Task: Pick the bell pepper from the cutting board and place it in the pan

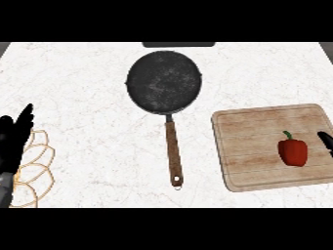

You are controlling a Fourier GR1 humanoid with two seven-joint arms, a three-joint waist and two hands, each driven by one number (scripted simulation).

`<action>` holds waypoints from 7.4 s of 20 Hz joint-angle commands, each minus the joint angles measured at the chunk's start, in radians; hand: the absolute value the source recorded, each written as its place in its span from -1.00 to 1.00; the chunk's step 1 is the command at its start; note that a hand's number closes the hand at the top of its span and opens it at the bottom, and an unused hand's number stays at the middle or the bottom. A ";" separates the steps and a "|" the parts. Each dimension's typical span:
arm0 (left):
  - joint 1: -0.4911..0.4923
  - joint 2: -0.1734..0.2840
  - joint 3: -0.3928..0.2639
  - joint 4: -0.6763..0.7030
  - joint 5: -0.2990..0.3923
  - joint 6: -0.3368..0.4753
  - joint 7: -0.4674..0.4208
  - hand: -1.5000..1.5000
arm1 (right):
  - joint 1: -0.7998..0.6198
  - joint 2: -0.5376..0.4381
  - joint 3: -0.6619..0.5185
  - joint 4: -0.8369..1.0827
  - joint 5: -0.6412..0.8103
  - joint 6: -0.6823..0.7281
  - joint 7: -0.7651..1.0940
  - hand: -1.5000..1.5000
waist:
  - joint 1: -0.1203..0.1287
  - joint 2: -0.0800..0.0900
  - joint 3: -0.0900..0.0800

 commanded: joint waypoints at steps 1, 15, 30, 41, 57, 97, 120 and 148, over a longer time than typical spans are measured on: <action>-0.063 -0.018 0.007 0.047 -0.032 0.009 0.012 0.00 | 0.085 -0.086 -0.039 -0.051 0.037 0.080 -0.011 -1.00 | 0.002 0.004 0.000; -0.003 0.020 0.030 -0.019 0.004 -0.057 0.006 0.00 | 0.075 -0.642 0.067 -0.337 0.283 0.224 0.736 -1.00 | 0.035 0.005 -0.004; -0.049 -0.026 0.041 0.018 -0.045 -0.061 0.012 0.00 | -0.286 -0.451 0.496 -0.262 0.505 0.462 1.170 -1.00 | 0.038 0.008 0.000; -0.065 -0.062 0.085 0.010 -0.094 -0.075 0.053 0.00 | -0.296 -0.277 0.458 -0.122 0.730 0.575 1.138 -1.00 | 0.021 0.005 0.001; -0.044 -0.098 0.183 0.067 -0.150 -0.156 -0.042 0.00 | -0.205 -0.074 0.334 -0.103 0.949 0.679 1.022 -1.00 | 0.016 0.004 0.001; -0.076 -0.193 0.171 -0.018 -0.232 -0.182 0.035 0.00 | -0.693 -0.138 0.195 0.612 1.139 0.406 -0.209 1.00 | 0.075 0.021 0.006; -0.094 -0.155 0.219 0.027 -0.231 -0.214 0.027 0.00 | -1.258 0.318 0.057 1.176 1.054 0.329 -0.114 1.00 | 0.064 0.019 0.001; -0.200 -0.199 0.156 0.010 -0.258 -0.230 0.079 0.00 | -1.261 0.517 0.000 1.521 0.986 0.221 -0.146 -1.00 | 0.176 0.051 0.003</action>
